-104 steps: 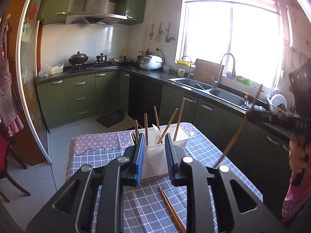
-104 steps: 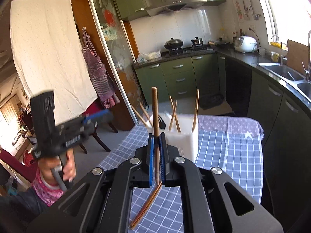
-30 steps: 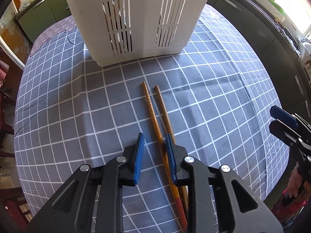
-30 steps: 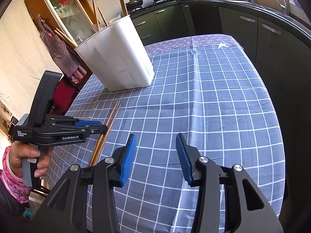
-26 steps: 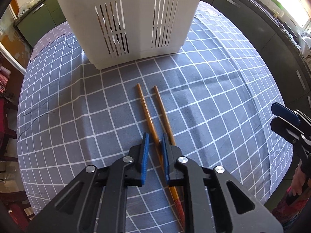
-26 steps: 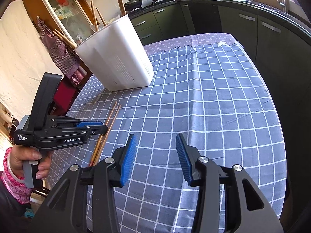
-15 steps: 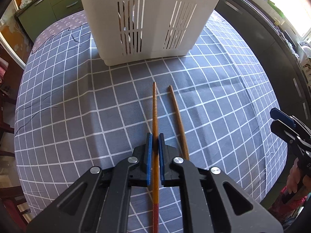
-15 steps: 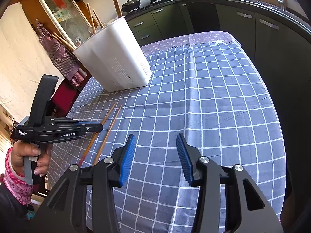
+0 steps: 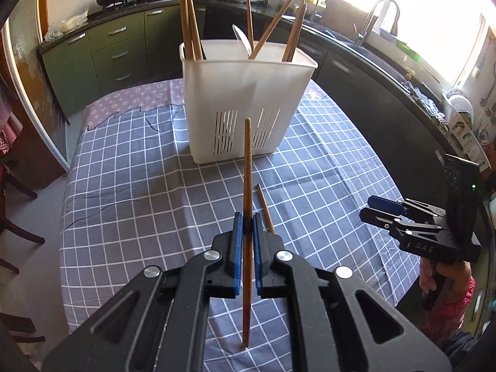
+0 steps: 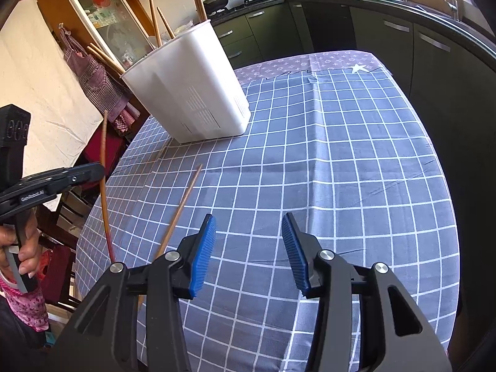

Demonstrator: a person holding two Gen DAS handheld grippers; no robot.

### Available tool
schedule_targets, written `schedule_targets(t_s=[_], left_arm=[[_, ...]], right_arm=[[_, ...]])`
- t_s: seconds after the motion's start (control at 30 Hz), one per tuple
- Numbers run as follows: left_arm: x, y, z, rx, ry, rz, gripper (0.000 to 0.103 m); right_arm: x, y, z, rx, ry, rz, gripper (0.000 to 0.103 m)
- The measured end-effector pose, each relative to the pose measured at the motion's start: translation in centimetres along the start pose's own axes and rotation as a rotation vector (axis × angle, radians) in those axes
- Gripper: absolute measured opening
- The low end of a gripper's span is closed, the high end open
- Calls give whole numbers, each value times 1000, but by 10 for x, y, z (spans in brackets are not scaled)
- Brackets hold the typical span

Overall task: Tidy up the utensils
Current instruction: 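Lift the chopstick with the left gripper while the right reaches for the last one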

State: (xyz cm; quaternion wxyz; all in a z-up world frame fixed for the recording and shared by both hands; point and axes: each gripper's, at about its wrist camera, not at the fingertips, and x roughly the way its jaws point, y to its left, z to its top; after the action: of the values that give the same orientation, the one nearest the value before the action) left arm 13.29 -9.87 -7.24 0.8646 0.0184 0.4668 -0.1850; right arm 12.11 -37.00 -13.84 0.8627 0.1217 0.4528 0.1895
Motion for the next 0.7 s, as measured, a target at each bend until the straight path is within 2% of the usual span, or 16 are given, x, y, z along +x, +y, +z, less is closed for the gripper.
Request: schedule_targets(t_s=[0.27,0.4,0.57,0.7], left_arm=[[-43,2,-20,38,-126,7,6],[-54,8,-28,28,-154,-13,6],[-68,17,-38,25,-199,-14,6],[-74,23,-42,23,-215,-24,6]], right_arm=[[13,19,5,-52,57,-34,46],[30,33,13,-83,103,-65,46],[57,60,24,-114,166,-39,46],[88,84,29,-148,239,-59,44]])
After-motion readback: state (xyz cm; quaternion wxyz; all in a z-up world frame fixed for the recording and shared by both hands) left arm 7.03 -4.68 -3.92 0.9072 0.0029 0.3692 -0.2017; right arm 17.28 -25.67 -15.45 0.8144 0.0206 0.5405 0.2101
